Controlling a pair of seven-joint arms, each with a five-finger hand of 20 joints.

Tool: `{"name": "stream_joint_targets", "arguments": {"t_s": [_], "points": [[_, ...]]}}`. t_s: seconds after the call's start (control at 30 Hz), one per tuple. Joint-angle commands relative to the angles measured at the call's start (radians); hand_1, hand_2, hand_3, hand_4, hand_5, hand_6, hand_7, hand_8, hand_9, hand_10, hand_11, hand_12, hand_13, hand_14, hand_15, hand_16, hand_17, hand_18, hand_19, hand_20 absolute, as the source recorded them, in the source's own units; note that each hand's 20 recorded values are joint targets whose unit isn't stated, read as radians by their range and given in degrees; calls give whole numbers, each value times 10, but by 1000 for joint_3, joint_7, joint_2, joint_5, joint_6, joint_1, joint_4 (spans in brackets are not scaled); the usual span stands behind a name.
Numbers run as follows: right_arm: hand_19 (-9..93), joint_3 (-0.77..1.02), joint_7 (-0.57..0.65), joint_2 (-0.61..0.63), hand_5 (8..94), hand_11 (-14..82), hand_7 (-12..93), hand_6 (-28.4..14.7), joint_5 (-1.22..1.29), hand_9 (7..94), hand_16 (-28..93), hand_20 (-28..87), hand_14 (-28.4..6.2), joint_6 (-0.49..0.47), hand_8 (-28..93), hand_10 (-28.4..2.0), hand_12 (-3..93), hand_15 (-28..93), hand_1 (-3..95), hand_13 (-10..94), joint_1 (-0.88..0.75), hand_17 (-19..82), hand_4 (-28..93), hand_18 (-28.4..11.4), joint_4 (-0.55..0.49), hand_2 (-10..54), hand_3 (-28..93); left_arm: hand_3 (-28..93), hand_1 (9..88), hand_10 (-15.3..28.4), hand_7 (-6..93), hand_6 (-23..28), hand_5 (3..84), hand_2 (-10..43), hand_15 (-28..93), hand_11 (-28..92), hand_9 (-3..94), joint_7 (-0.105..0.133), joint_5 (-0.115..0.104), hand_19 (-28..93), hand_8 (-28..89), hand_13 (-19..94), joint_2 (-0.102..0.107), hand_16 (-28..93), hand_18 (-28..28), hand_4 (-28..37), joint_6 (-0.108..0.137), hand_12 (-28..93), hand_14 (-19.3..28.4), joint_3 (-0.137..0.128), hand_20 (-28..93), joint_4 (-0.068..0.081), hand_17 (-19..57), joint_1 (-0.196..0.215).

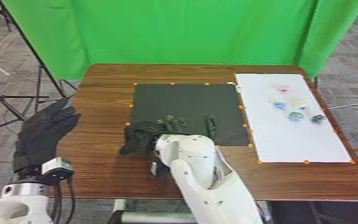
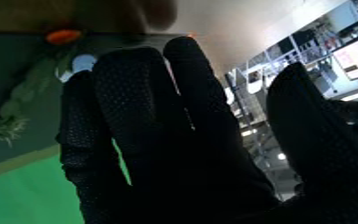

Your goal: Arrange flowers

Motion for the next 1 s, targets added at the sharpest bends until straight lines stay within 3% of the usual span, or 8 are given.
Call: {"name": "stream_joint_targets", "arguments": {"t_s": [0.03,0.3,0.33,0.37,0.4,0.43,0.5,1.0], "points": [[924,-8,-47,50,668,123,147,-76,101,593,183,87,-148,62,-101,-189,142,715,185,638,-13,343,-217,-253,-136,130,822,803,241,210,116,110,416,73,620,322,357,26,-18,622,-90,235,4,-163,238,-212,27,72,280,-38,-24,-25,-89,67],[928,-41,120,273,667,124,158,-70,467,598,182,85,-146,187,-106,-193,144,719,181,638,85,343,-215,-253,-299,130,825,803,238,210,117,110,416,73,619,322,356,47,-26,622,-90,236,3,-163,238,-213,51,73,281,-63,-25,-46,-89,121],[928,-13,108,284,667,124,159,-70,464,598,182,85,-145,195,-106,-193,144,719,180,638,77,343,-215,-253,-313,130,824,801,239,210,116,110,416,73,619,322,356,57,-31,622,-90,236,10,-163,238,-214,58,73,281,-61,-25,-48,-89,128],[928,129,-52,129,667,124,159,-70,264,599,182,85,-144,83,-106,-193,144,720,179,639,-20,343,-215,-253,-326,130,824,801,239,210,116,110,415,73,619,322,356,59,-30,622,-90,236,7,-163,238,-215,58,73,281,-66,-25,-51,-89,136],[928,20,140,357,667,125,160,-70,519,600,182,84,-144,242,-106,-192,145,720,179,639,81,343,-215,-253,-342,130,824,801,239,209,116,110,416,73,619,322,356,61,-32,622,-90,236,11,-163,238,-215,63,73,281,-63,-25,-51,-89,138],[929,16,184,418,665,127,160,-69,565,602,182,84,-144,285,-106,-192,146,721,180,639,99,343,-215,-253,-351,130,824,801,239,209,116,110,416,73,619,323,356,60,-32,622,-90,236,7,-163,238,-216,62,73,281,-65,-25,-51,-89,142],[930,116,168,405,647,139,161,-68,516,612,183,84,-141,227,-107,-195,152,723,184,640,62,344,-214,-253,-355,125,824,801,239,209,116,111,416,73,619,322,356,84,-44,622,-90,236,16,-163,238,-217,82,74,281,-70,-24,-62,-89,172],[932,260,545,909,581,377,206,-98,746,612,190,94,-123,478,-99,-190,205,758,268,628,6,353,-221,-224,-258,46,831,804,233,230,114,121,452,73,741,395,408,208,-107,688,-88,318,66,-167,255,-227,182,101,284,-31,7,-61,-67,203]]}}
